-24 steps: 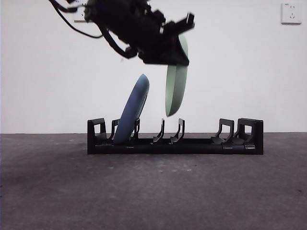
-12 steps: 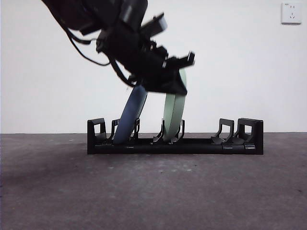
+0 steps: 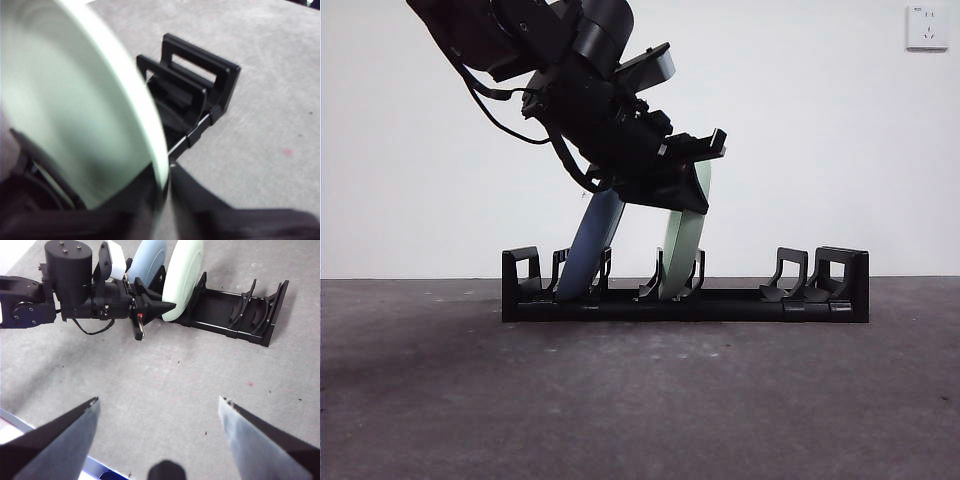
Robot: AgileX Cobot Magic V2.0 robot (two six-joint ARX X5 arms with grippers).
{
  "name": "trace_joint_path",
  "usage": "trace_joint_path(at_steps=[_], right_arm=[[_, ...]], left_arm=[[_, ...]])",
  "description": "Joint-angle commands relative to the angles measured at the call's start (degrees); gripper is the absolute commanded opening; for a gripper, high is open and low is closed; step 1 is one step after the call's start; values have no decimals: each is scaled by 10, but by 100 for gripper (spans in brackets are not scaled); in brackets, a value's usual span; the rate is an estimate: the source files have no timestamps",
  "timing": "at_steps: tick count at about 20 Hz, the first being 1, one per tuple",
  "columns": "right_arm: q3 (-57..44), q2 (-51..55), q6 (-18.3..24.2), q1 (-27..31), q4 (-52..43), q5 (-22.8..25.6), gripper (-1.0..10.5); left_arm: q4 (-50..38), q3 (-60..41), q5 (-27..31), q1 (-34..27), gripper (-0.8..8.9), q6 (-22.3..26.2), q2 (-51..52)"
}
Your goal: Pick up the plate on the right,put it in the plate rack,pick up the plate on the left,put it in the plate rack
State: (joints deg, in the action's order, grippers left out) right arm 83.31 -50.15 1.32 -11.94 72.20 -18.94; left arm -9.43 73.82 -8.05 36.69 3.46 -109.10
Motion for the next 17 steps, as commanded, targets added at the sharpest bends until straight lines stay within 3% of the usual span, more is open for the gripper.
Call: trace_joint_path(at_steps=[1,11,17], right_arm=[[-3,0,5,0,-1,-1,406],[-3,0,5,0,3,-1,406],[-3,-11,12,0,3,-2,406]], left_arm=[[4,-1,1,5,222,4,-3],[27,-1,-29,14,221,-19,33],[160,-1,-29,16,221,-17,147]])
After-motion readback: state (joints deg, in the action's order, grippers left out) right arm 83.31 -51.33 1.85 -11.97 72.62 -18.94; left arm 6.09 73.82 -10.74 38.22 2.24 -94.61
